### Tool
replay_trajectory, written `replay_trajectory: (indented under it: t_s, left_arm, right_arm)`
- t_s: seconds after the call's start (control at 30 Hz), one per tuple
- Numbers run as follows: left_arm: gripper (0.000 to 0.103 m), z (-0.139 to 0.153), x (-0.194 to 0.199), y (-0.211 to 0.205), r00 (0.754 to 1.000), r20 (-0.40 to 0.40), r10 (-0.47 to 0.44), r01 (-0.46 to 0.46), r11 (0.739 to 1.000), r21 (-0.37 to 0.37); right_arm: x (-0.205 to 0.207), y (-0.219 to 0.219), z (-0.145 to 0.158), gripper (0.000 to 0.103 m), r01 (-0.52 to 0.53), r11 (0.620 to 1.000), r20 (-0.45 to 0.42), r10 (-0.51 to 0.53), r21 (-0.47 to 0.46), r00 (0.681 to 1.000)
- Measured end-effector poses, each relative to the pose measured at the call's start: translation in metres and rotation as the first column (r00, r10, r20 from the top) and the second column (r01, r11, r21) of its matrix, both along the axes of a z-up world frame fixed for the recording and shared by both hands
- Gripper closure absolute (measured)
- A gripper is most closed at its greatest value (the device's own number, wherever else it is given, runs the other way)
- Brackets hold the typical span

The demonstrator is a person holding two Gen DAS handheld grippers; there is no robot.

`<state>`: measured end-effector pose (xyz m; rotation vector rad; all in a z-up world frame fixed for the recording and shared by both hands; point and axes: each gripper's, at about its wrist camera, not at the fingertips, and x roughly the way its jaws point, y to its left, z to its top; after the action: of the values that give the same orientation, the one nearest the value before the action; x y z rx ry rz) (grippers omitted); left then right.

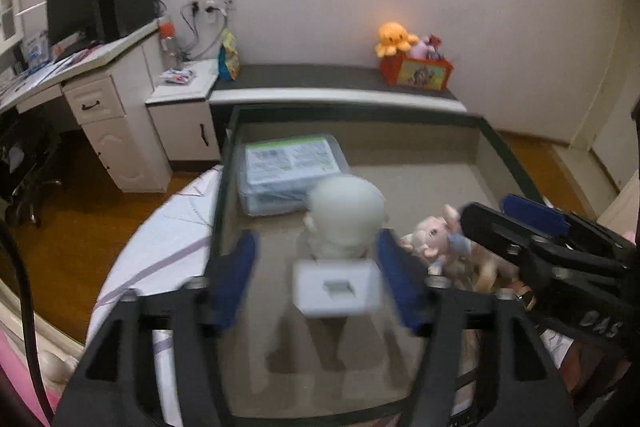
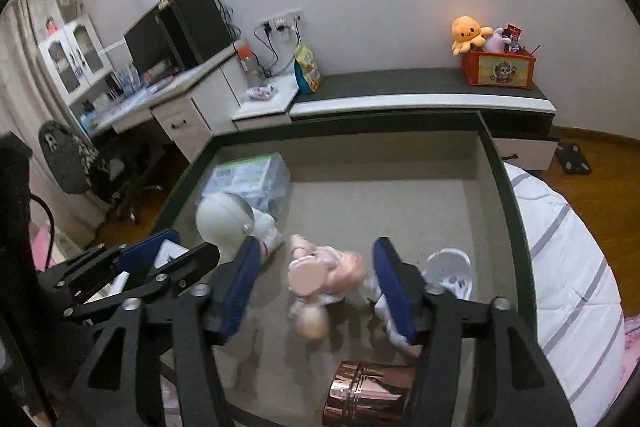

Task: Organize rigid objects
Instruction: 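Lower the charger and pig doll into the pink box and open both tools, then withdraw both tools and move toward the remaining items on the bed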

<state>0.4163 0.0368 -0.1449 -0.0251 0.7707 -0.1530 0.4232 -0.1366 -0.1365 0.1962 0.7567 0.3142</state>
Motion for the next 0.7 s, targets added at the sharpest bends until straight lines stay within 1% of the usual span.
replay_trajectory:
  t_s: [0.03, 0.07, 0.1, 0.2, 0.33, 0.4, 0.47, 0.5, 0.57, 0.6, 0.67, 0.7]
  left_arm:
    - [0.019, 0.005, -0.006, 0.003, 1.000, 0.020, 0.004, -0.003, 1.000, -0.012]
    - [0.013, 0.010, -0.012, 0.006, 0.999, 0.037, 0.005, -0.004, 1.000, -0.022]
    - [0.010, 0.016, -0.021, 0.009, 0.998, 0.059, 0.007, -0.006, 1.000, -0.026]
    - [0.005, 0.035, -0.051, 0.013, 0.992, 0.122, 0.021, -0.018, 0.999, -0.028]
    - [0.001, 0.059, -0.099, 0.012, 0.978, 0.206, 0.030, -0.026, 0.999, -0.021]
    - [0.001, 0.070, -0.128, 0.012, 0.967, 0.252, 0.041, -0.038, 0.999, -0.016]
    - [0.001, 0.078, -0.154, 0.011, 0.956, 0.288, 0.056, -0.056, 0.998, -0.010]
    - [0.001, 0.083, -0.169, 0.011, 0.949, 0.308, 0.063, -0.062, 0.998, -0.013]
    - [0.001, 0.089, -0.193, 0.011, 0.941, 0.333, 0.068, -0.065, 0.998, -0.021]
    - [0.001, 0.092, -0.207, 0.010, 0.936, 0.344, 0.072, -0.067, 0.997, -0.025]
    - [0.001, 0.097, -0.229, 0.009, 0.926, 0.367, 0.083, -0.080, 0.997, -0.022]
    - [0.001, 0.100, -0.242, 0.008, 0.920, 0.382, 0.087, -0.085, 0.996, -0.022]
  right_arm:
    - [-0.002, -0.003, 0.004, 0.030, 0.006, 1.000, 0.009, -0.006, 0.003, 1.000]
    - [-0.010, -0.007, 0.010, 0.025, 0.017, 1.000, 0.029, -0.018, 0.007, 0.999]
    - [-0.016, -0.009, 0.017, 0.023, 0.025, 1.000, 0.052, -0.026, 0.006, 0.998]
    - [-0.038, -0.007, 0.037, 0.021, 0.038, 0.999, 0.112, -0.036, -0.019, 0.993]
    - [-0.086, 0.000, 0.063, 0.018, 0.034, 0.998, 0.210, -0.022, -0.057, 0.977]
    - [-0.118, 0.003, 0.076, 0.016, 0.038, 0.997, 0.268, -0.017, -0.072, 0.963]
    - [-0.145, 0.007, 0.086, 0.016, 0.059, 0.994, 0.315, -0.027, -0.094, 0.949]
    - [-0.166, 0.008, 0.092, 0.015, 0.082, 0.990, 0.349, -0.037, -0.115, 0.936]
    - [-0.188, 0.011, 0.098, 0.015, 0.112, 0.983, 0.386, -0.048, -0.144, 0.921]
    - [-0.207, 0.012, 0.102, 0.013, 0.128, 0.979, 0.412, -0.053, -0.156, 0.910]
    - [-0.232, 0.010, 0.106, 0.009, 0.148, 0.975, 0.443, -0.061, -0.165, 0.894]
    - [-0.242, 0.010, 0.108, 0.003, 0.161, 0.973, 0.457, -0.069, -0.164, 0.887]
